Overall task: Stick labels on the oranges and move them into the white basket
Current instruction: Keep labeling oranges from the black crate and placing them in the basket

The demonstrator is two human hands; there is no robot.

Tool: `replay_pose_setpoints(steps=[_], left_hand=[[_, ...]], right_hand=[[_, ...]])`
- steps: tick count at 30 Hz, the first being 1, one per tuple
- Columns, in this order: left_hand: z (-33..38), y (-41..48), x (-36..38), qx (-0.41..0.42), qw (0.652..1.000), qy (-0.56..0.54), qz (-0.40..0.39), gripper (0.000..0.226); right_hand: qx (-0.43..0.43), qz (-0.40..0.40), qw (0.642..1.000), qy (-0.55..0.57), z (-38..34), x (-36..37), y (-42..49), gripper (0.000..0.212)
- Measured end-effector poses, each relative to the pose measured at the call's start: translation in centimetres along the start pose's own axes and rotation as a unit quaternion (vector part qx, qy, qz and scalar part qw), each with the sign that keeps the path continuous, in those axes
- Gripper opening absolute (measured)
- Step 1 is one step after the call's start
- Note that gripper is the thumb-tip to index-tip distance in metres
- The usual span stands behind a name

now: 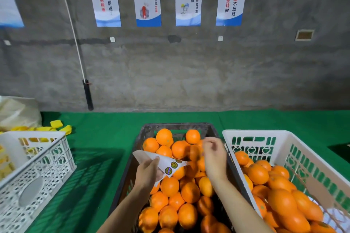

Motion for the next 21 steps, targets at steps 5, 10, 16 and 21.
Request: replay_pose_setpoints(steps=[5, 10, 16, 21], left_hand=[[0.1, -0.1, -0.1, 0.027, 0.999, 0.042, -0.02, 0.033], [-0.9, 0.3, 0.4, -0.055, 0.988, -0.135, -0.056, 0.015], [-0.3, -0.5, 2.2, -0.072, 0.973, -0.171, -0.139, 0.01], [-0.5, -0.5, 1.6, -0.06, 0.983, -0.122, -0.127, 0.017]], right_hand=[[-0.172, -0.32, 0.876, -0.317, -1.4, 8.4, -4.2, 0.028], [-0.165, -0.335, 0.876, -0.304, -0.8, 9.0, -4.6, 0.028], [-0.156, -0.294, 0.895, -0.296, -0.8, 8.6, -4.3, 0.026], [-0.163, -0.281, 0.895, -0.306, -0.9, 8.6, -4.2, 0.025]])
Point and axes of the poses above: each hand's wrist, its own y-axis towards the middle knuckle, its own x-axis out of the palm, z = x × y, the point moved 7 cm from there along y, towards the middle knuckle, and after that the axes turned 13 degrees about -z, right-handed, at the moved point
